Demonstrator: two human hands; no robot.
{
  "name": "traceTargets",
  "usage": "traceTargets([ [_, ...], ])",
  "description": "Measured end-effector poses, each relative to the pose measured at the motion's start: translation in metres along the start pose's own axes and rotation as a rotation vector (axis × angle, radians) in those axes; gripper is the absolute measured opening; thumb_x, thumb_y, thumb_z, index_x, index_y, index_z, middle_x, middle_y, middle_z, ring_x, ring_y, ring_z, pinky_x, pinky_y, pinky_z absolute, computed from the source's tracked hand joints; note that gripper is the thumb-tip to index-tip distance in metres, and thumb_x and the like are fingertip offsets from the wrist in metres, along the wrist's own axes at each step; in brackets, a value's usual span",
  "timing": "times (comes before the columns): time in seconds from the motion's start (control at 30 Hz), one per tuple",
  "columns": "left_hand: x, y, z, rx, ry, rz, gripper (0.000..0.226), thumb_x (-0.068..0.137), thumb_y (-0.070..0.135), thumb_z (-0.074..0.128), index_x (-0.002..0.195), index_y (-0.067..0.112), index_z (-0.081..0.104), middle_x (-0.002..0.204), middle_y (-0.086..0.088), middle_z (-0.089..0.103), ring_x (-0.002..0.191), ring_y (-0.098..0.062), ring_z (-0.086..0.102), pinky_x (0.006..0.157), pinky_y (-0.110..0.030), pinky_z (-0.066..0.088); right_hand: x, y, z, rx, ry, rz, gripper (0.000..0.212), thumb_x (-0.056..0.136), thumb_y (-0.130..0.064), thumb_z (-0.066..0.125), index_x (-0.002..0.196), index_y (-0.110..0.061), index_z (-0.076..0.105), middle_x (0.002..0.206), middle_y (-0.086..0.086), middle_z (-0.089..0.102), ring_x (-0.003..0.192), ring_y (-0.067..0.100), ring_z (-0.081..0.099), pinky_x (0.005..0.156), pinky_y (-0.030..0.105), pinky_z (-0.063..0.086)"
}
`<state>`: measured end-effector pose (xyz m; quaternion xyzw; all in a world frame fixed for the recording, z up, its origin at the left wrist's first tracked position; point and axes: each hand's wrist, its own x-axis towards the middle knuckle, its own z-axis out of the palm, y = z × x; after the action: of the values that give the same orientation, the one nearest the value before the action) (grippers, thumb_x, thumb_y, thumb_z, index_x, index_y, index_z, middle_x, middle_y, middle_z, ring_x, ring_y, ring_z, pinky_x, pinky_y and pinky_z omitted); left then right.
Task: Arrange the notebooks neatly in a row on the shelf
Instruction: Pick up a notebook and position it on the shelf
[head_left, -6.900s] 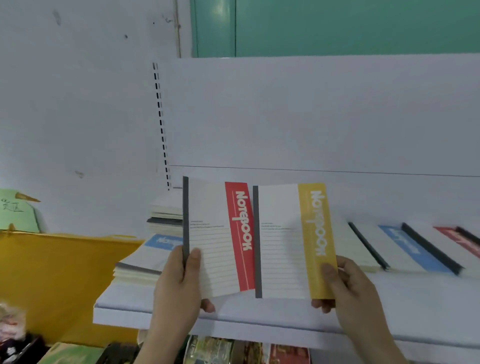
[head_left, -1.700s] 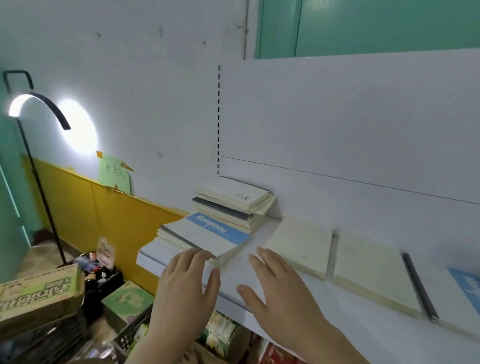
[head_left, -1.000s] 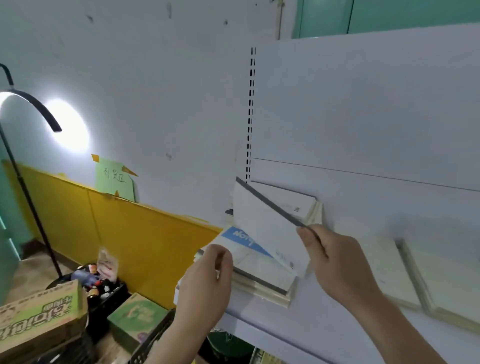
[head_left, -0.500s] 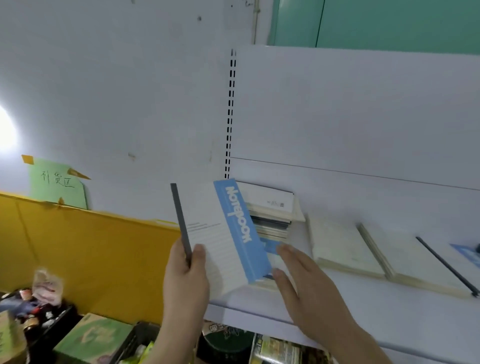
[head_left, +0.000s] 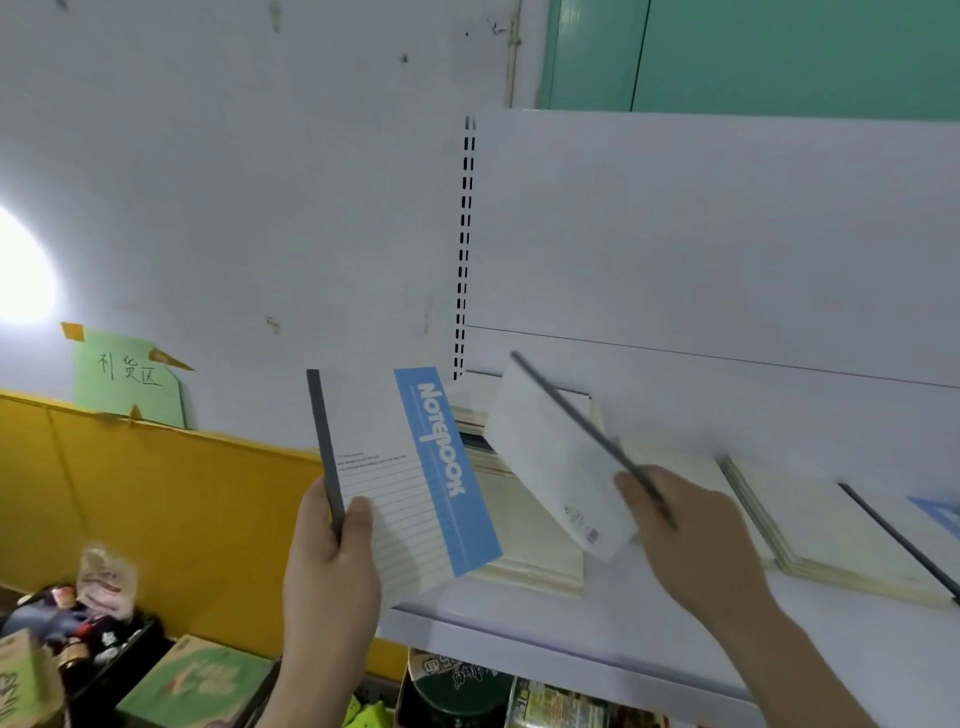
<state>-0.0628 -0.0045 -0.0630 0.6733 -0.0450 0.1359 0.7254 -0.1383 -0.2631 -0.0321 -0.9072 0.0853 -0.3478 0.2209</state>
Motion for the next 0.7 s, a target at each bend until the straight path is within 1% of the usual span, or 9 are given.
traceTargets([
  [0.1, -0.004, -0.001, 0.012, -0.084, -0.050, -0.023, 0.022, 0.105, 0.030, 0.044, 0.109, 0.050, 0.054, 0.099, 0.019, 0.066, 0.097, -0.014, 0.063, 0.072, -0.037, 0.051, -0.013, -0.017, -0.009, 0.073, 0.223, -0.135, 0.034, 0.098, -0.044, 0.044, 0.113, -0.026, 0.068, 0.074, -0.014, 0.068, 0.065, -0.001, 0.060, 0.051, 0.011, 0.043],
  [0.17, -0.013, 0.003, 0.027, -0.156, -0.114, -0.059, 0.023, 0.106, 0.029, 0.044, 0.110, 0.047, 0.057, 0.098, 0.018, 0.069, 0.095, -0.014, 0.067, 0.074, -0.039, 0.054, -0.026, -0.033, 0.003, 0.057, 0.247, -0.265, 0.034, 0.097, -0.038, 0.046, 0.120, -0.022, 0.066, 0.093, -0.012, 0.071, 0.077, -0.005, 0.060, 0.067, 0.004, 0.044],
  [0.23, -0.023, 0.010, 0.044, -0.252, -0.195, -0.115, 0.023, 0.105, 0.027, 0.045, 0.113, 0.042, 0.060, 0.103, 0.009, 0.072, 0.097, -0.017, 0.070, 0.082, -0.047, 0.057, -0.044, -0.045, 0.028, 0.015, 0.217, -0.377, 0.036, 0.099, -0.035, 0.047, 0.124, -0.018, 0.066, 0.116, -0.004, 0.068, 0.103, 0.004, 0.062, 0.085, 0.019, 0.051],
  [0.3, -0.032, 0.014, 0.059, -0.348, -0.246, -0.183, 0.026, 0.106, 0.028, 0.043, 0.123, 0.041, 0.058, 0.111, 0.005, 0.072, 0.104, -0.017, 0.070, 0.089, -0.047, 0.058, -0.060, -0.052, 0.050, -0.080, 0.198, -0.427, 0.039, 0.099, -0.038, 0.045, 0.125, -0.017, 0.065, 0.126, 0.002, 0.064, 0.113, 0.017, 0.061, 0.090, 0.033, 0.054],
  [0.4, -0.040, 0.012, 0.072, -0.410, -0.259, -0.238, 0.031, 0.102, 0.043, 0.041, 0.131, 0.040, 0.054, 0.121, 0.006, 0.070, 0.110, -0.015, 0.068, 0.094, -0.041, 0.056, -0.071, -0.058, 0.057, -0.183, 0.213, -0.351, 0.044, 0.097, -0.044, 0.040, 0.124, -0.020, 0.066, 0.126, 0.004, 0.064, 0.109, 0.022, 0.063, 0.087, 0.036, 0.053],
  [0.47, -0.045, 0.010, 0.076, -0.407, -0.271, -0.224, 0.031, 0.096, 0.052, 0.043, 0.121, 0.043, 0.059, 0.113, 0.011, 0.072, 0.105, -0.010, 0.069, 0.090, -0.036, 0.056, -0.075, -0.059, 0.051, -0.223, 0.211, -0.308, 0.043, 0.095, -0.044, 0.042, 0.120, -0.022, 0.068, 0.124, 0.004, 0.066, 0.103, 0.023, 0.064, 0.084, 0.036, 0.052],
  [0.57, -0.051, 0.006, 0.087, -0.327, -0.315, -0.162, 0.022, 0.102, 0.032, 0.048, 0.107, 0.051, 0.059, 0.102, 0.022, 0.072, 0.095, -0.003, 0.069, 0.081, -0.032, 0.056, -0.083, -0.046, 0.042, -0.225, 0.205, -0.315, 0.037, 0.091, -0.041, 0.050, 0.118, -0.024, 0.069, 0.129, 0.000, 0.063, 0.108, 0.020, 0.062, 0.086, 0.037, 0.052],
  [0.63, -0.053, 0.002, 0.095, -0.320, -0.336, -0.162, 0.029, 0.103, 0.024, 0.048, 0.106, 0.050, 0.060, 0.102, 0.016, 0.072, 0.095, -0.008, 0.070, 0.082, -0.040, 0.059, -0.088, -0.030, 0.031, -0.192, 0.210, -0.287, 0.035, 0.094, -0.039, 0.049, 0.119, -0.023, 0.068, 0.134, -0.002, 0.059, 0.117, 0.019, 0.058, 0.090, 0.040, 0.050],
  [0.7, -0.057, 0.000, 0.105, -0.364, -0.378, -0.187, 0.030, 0.104, 0.019, 0.048, 0.110, 0.045, 0.062, 0.106, 0.009, 0.073, 0.099, -0.016, 0.070, 0.081, -0.045, 0.058, -0.091, -0.009, 0.013, -0.203, 0.214, -0.135, 0.042, 0.094, -0.042, 0.048, 0.128, -0.021, 0.062, 0.142, 0.001, 0.051, 0.126, 0.023, 0.051, 0.098, 0.042, 0.047],
])
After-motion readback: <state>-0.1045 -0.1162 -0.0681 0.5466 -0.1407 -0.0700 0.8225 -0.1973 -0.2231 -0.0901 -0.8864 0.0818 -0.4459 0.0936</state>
